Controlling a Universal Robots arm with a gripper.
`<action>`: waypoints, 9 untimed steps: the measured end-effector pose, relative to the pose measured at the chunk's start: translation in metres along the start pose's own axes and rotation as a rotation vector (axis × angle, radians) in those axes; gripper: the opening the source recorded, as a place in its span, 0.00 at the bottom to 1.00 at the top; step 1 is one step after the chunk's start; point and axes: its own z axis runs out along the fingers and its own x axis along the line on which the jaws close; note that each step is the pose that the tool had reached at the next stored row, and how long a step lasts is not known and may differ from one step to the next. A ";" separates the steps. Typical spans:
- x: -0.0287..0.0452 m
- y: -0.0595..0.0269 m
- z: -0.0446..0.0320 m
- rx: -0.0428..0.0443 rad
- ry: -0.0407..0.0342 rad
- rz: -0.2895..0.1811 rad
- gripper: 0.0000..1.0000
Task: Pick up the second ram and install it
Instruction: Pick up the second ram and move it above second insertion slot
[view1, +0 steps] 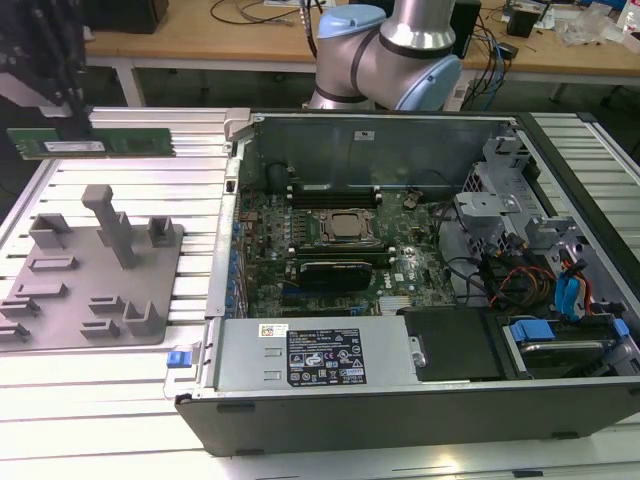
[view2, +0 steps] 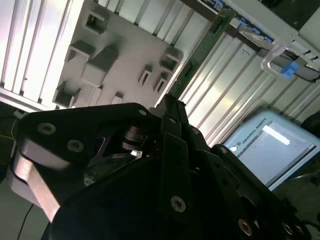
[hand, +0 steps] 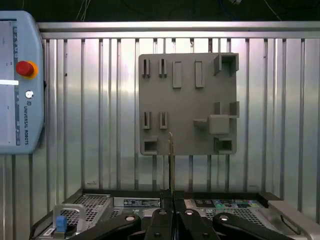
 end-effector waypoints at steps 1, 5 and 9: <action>0.0000 -0.0092 0.0001 0.0000 0.0000 0.000 0.09; 0.0004 -0.0444 0.0003 0.0001 -0.0001 0.000 0.09; 0.0005 -0.0700 0.0004 0.0001 -0.0001 0.000 0.09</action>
